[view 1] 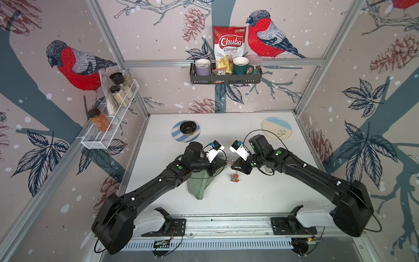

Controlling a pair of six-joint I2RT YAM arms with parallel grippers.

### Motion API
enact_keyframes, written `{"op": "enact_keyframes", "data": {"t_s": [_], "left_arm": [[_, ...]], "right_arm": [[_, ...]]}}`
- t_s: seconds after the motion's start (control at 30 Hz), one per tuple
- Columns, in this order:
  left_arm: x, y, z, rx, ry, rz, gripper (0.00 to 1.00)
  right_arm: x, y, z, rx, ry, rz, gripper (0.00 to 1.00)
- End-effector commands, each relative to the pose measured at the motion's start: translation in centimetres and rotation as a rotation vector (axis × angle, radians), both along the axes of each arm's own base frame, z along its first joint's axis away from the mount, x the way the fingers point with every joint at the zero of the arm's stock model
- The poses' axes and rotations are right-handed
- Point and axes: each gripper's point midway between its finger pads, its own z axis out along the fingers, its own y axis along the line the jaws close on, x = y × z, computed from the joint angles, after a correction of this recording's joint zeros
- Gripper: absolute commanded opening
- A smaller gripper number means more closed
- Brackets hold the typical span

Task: Remove the decoration from the bag
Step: Remove the decoration item from the bag.

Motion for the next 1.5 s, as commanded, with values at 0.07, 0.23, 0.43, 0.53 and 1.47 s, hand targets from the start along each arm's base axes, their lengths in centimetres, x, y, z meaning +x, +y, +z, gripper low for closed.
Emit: {"op": "enact_keyframes", "data": {"t_s": [0.07, 0.23, 0.43, 0.53, 1.47], "left_arm": [[-0.3, 0.0, 0.0, 0.0, 0.022, -0.011, 0.0], [-0.3, 0.1, -0.4, 0.01, 0.038, 0.0, 0.0], [0.2, 0.5, -1.1, 0.033, 0.049, 0.042, 0.0], [0.0, 0.6, -1.4, 0.04, 0.076, 0.045, 0.0], [1.2, -3.6, -1.7, -0.121, 0.229, -0.012, 0.46]], "right_arm": [[2.9, -1.9, -0.6, -0.097, 0.028, -0.239, 0.0], [4.0, -2.1, 1.1, -0.047, 0.029, -0.313, 0.0], [4.5, -3.0, 1.8, 0.005, 0.097, -0.341, 0.0], [2.5, -1.6, 3.3, 0.145, 0.183, -0.229, 0.05], [1.6, -1.8, -0.8, 0.119, 0.409, -0.255, 0.0]]}}
